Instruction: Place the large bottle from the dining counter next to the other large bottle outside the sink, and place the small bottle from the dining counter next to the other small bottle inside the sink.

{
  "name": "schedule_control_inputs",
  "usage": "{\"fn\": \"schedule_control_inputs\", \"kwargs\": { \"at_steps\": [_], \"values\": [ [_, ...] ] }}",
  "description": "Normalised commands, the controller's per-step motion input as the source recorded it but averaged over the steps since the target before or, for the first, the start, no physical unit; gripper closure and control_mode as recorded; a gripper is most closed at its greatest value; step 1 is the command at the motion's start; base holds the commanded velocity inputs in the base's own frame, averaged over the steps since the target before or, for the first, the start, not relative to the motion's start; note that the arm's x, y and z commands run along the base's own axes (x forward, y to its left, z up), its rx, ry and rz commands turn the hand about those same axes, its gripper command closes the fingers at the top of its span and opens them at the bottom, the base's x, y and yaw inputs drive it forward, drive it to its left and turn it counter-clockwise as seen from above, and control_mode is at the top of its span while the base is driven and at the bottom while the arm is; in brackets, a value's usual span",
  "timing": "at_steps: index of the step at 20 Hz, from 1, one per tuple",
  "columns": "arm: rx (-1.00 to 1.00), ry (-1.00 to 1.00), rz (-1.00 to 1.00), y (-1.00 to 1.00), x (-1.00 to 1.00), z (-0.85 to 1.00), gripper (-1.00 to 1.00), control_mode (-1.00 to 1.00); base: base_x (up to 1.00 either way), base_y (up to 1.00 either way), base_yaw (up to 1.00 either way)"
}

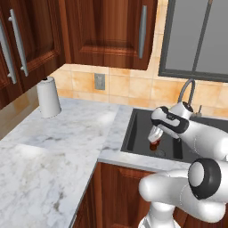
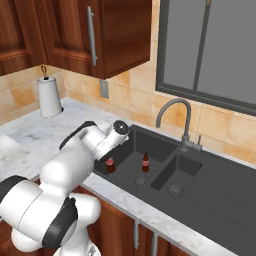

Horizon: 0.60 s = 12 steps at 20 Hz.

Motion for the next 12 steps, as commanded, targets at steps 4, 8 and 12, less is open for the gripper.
{"fn": "schedule_control_inputs", "kwargs": {
  "at_steps": [4,8,12],
  "values": [
    [0.02,0.01,0.02,-0.02,0.17,-0.19,1.0,-1.0,0.0,0.0,0.0],
    [0.0,0.0,0.01,0.01,0.21,-0.22,1.0,-1.0,0.0,0.0,0.0],
    [0.0,0.0,0.01,0.02,0.21,-0.2,1.0,-1.0,0.0,0.0,0.0]
  ]
}}
